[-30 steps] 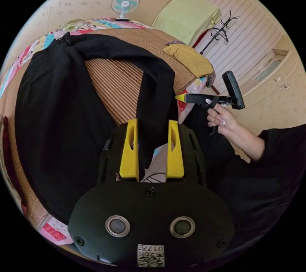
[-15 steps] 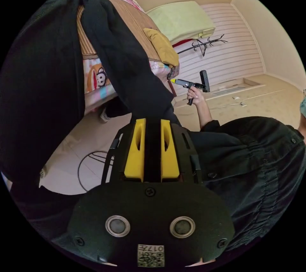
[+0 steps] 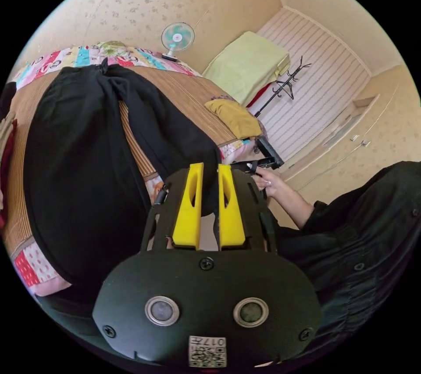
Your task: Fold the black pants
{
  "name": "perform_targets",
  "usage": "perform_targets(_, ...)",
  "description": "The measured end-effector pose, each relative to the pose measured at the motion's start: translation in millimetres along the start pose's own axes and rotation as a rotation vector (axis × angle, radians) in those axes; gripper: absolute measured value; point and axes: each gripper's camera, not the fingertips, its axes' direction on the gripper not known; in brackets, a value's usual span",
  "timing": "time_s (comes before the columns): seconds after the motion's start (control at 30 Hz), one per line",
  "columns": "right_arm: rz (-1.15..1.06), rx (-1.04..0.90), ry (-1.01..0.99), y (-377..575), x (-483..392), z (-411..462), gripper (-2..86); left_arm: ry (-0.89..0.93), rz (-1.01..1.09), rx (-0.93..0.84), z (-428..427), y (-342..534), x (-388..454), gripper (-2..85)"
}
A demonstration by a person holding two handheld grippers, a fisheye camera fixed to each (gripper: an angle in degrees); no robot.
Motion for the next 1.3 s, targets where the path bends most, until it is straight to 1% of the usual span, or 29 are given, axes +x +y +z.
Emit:
perform_targets(0.03,0.038,-0.016,0.122,5,0,0,7.3,-0.012,0.005,0.032,-4,0,5,6.7)
perform_targets(0.1,0.017,-0.015,0.18,17,-4,-9,4.1,-0.015,0.01,0.077,-13,2,11,7.3)
perform_targets(0.13,-0.028,0.003,0.158,27,-10,-20,3.4,-0.013,0.006,0.081,-17,2,15,7.5)
perform_targets(0.17,-0.06,0.021,0.13,32,-13,-27,3.2,-0.015,-0.006,0.046,-17,0,17,7.6)
perform_targets(0.23,-0.236,0.091,-0.049,55,-34,-57,2.6,0.001,-0.012,-0.029,-13,-7,23,7.7)
perform_targets(0.3,-0.375,0.123,-0.141,69,-56,-78,2.4,0.05,0.006,-0.055,-9,-15,32,8.2)
perform_targets(0.37,-0.503,0.125,-0.151,80,-85,-90,2.3,0.144,-0.012,-0.071,-2,-31,40,10.3)
perform_targets(0.4,-0.592,0.109,-0.137,85,-108,-91,2.3,0.159,-0.029,-0.088,1,-35,40,11.1)
perform_targets(0.43,-0.673,0.092,-0.126,89,-128,-88,2.3,0.172,-0.064,-0.142,11,-43,38,12.7)
perform_targets(0.5,-0.746,0.049,-0.121,91,-152,-74,2.5,0.205,-0.109,-0.251,32,-49,31,14.2)
perform_targets(0.53,-0.784,-0.005,-0.112,90,-163,-59,2.6,0.248,-0.146,-0.308,43,-47,25,13.8)
perform_targets(0.6,-0.819,-0.105,-0.059,86,-169,-37,3.0,0.231,-0.212,-0.325,48,-38,17,10.1)
perform_targets(0.63,-0.827,-0.157,-0.072,81,-165,-30,3.4,0.167,-0.225,-0.316,44,-31,14,5.5)
perform_targets(0.67,-0.822,-0.183,-0.101,77,-161,-30,3.7,0.146,-0.221,-0.297,38,-24,13,2.8)
perform_targets(0.7,-0.801,-0.217,-0.19,63,-149,-35,4.4,0.138,-0.226,-0.283,34,-21,12,1.5)
perform_targets(0.73,-0.739,-0.201,-0.241,44,-133,-43,5.3,0.133,-0.236,-0.25,25,-15,11,0.9)
perform_targets(0.77,-0.7,-0.176,-0.25,32,-125,-48,6.2,0.145,-0.237,-0.215,17,-10,10,0.4)
perform_targets(0.83,-0.524,-0.051,-0.22,-36,-98,-59,9.4,0.162,-0.242,-0.173,8,-2,9,0.0)
perform_targets(0.87,-0.483,-0.035,-0.207,-56,-94,-58,10.2,0.165,-0.242,-0.154,4,2,9,-0.2)
perform_targets(0.93,-0.35,0.023,-0.158,-141,-86,-48,14.7,0.17,-0.24,-0.146,2,6,10,-0.3)
perform_targets(0.97,-0.322,0.043,-0.143,-162,-86,-44,15.5,0.184,-0.244,-0.142,2,7,10,-0.4)
perform_targets(1.03,-0.175,0.142,-0.106,-239,-79,-29,16.8,0.211,-0.251,-0.136,0,9,9,-0.5)
perform_targets(1.1,-0.074,0.181,-0.078,-286,-75,-15,16.3,0.231,-0.246,-0.119,-6,11,9,-0.6)
perform_targets(1.17,-0.022,0.18,-0.005,-323,-77,-1,14.0,0.268,-0.247,-0.084,-18,17,7,-0.6)
perform_targets(1.2,-0.002,0.187,0.037,-340,-84,5,11.0,0.284,-0.251,-0.07,-22,19,5,-0.7)
perform_targets(1.27,-0.012,0.241,0.102,-354,-111,8,5.9,0.339,-0.274,0.009,-44,31,-8,-0.7)
perform_targets(1.3,-0.07,0.26,0.163,-361,-145,13,3.8,0.346,-0.285,0.032,-51,35,-12,-0.7)
